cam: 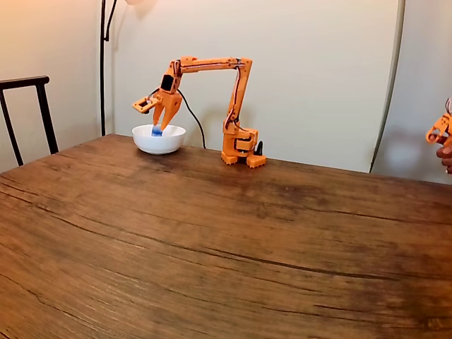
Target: Grasp the cube and drop it in the bowl
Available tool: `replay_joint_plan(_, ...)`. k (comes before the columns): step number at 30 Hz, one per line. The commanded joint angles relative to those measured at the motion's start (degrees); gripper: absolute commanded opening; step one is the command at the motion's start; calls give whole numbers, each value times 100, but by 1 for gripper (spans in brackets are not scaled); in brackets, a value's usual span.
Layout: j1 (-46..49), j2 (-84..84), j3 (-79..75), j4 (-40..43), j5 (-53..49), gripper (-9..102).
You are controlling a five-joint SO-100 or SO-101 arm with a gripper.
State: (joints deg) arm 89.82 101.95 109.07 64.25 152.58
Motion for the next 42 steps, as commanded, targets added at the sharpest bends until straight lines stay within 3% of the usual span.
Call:
replay_joint_plan(1,18,211,-105,-9,26,26)
replay_joint_plan(10,-536,668,-105,554,-132,7)
replay_joint_plan(19,-1028,2689,-88,1978,-220,6)
replay_joint_plan(29,-2979,4535,0,2874,-1248,6)
replay_joint_plan(42,-5827,7031,958,2813,-2918,0)
